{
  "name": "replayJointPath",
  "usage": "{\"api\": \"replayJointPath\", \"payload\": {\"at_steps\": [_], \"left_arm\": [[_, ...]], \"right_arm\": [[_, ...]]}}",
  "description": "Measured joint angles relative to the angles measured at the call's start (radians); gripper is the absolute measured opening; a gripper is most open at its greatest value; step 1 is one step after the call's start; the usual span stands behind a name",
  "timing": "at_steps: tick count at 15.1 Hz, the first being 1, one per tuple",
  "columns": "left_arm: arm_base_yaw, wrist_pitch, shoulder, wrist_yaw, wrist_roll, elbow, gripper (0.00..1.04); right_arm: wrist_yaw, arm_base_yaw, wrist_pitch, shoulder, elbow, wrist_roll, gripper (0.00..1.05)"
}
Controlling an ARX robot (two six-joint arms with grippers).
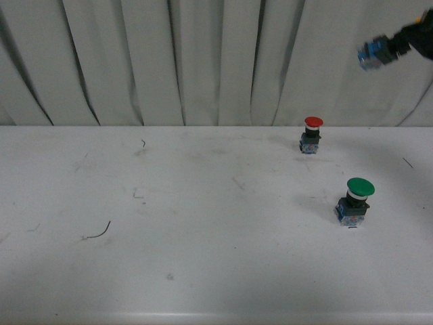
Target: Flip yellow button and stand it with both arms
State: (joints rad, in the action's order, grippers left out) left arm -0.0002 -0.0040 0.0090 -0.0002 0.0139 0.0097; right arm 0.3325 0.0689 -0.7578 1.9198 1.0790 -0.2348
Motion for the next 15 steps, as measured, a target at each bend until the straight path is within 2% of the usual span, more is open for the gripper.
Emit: {"api": "replayJointPath", "payload": {"at_steps": [2, 4, 6, 9, 15], "left_arm": [[0.000, 0.000, 0.000, 0.000, 0.000, 0.000, 0.98], [0.000, 0.000, 0.000, 0.000, 0.000, 0.000, 0.98], [0.000, 0.000, 0.000, 0.000, 0.000, 0.000, 0.98], [0.000, 0.000, 0.000, 0.000, 0.000, 0.000, 0.98], [0.000, 0.000, 0.000, 0.000, 0.000, 0.000, 0.98]], "right_arm": [[-0.069, 0.037, 0.113, 0.064, 0.066, 0.136, 0.35], [-0.098, 0.029, 0.190, 0.112, 0.143, 0.179, 0.35], [-0.133, 0.007, 0.251, 0.164, 0.208, 0.203, 0.35], [-0.238, -0.040, 0.392, 0.241, 0.305, 0.203, 0.35], [-0.381, -0.122, 0.565, 0.267, 0.329, 0.243, 0.35]]}}
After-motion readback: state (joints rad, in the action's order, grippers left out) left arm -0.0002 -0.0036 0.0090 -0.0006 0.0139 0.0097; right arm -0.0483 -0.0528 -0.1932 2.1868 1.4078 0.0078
